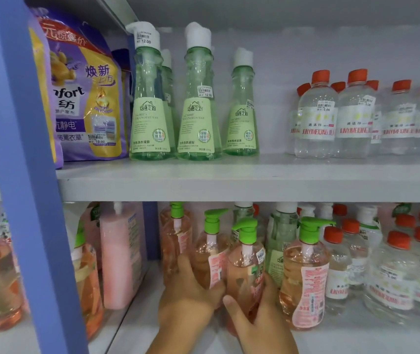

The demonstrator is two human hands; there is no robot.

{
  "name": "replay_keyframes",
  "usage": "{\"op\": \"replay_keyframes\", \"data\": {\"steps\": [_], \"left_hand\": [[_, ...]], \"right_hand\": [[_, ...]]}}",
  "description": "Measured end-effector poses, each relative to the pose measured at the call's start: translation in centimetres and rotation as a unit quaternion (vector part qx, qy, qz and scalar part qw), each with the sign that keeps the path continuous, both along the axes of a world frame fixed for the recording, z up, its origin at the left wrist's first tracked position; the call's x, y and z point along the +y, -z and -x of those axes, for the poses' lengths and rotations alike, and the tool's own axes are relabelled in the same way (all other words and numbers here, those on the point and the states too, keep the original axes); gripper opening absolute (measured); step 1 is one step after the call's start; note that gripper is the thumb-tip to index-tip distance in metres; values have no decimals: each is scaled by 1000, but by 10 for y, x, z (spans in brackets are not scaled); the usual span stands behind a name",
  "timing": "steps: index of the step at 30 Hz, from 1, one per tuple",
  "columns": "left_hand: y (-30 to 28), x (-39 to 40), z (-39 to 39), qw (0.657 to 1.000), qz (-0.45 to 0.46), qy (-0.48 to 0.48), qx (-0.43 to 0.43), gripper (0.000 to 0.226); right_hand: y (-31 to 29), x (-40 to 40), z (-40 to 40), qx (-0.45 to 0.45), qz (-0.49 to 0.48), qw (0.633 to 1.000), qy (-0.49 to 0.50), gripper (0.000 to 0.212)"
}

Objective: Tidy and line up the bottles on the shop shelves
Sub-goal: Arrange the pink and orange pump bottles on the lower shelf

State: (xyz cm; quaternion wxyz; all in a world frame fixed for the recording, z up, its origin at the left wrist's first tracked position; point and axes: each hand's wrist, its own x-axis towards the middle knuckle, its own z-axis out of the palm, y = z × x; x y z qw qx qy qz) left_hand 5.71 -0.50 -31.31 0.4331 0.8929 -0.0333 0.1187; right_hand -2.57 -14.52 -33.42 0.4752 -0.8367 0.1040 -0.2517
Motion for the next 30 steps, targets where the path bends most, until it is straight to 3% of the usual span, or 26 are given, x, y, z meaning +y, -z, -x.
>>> {"op": "replay_keyframes", "data": {"steps": [4, 7, 9, 11, 15, 21, 24, 30], "left_hand": [[-14, -6, 3, 997, -42, -64, 18, 70], [-15, -10, -1, 999, 13, -46, 10, 70], [-8, -9, -3, 994, 106, -19, -21, 49], [-6, -8, -5, 991, 129, 0, -32, 23], [-20, -14, -16, 1000, -3, 1, -20, 23], [-45, -32, -28, 993, -117, 11, 11, 29], [-39, -38, -35, 992, -121, 12, 30, 36], [-25, -45, -65, 989, -108, 10, 101, 31]], "right_hand": [[-2, 1, 1, -2, -16, 1000, -2, 104], [-1, 1, 1, 1, -26, 1000, -5, 105], [-1, 1, 1, 2, -25, 1000, -8, 106], [-3, 1, 0, 2, -25, 1000, -11, 107], [0, 0, -1, -3, -30, 999, -24, 102], [-2, 0, 0, 3, -35, 999, -38, 106], [-3, -1, 0, 4, -34, 998, -44, 108], [-2, -1, 0, -4, -41, 998, -41, 106]]}}
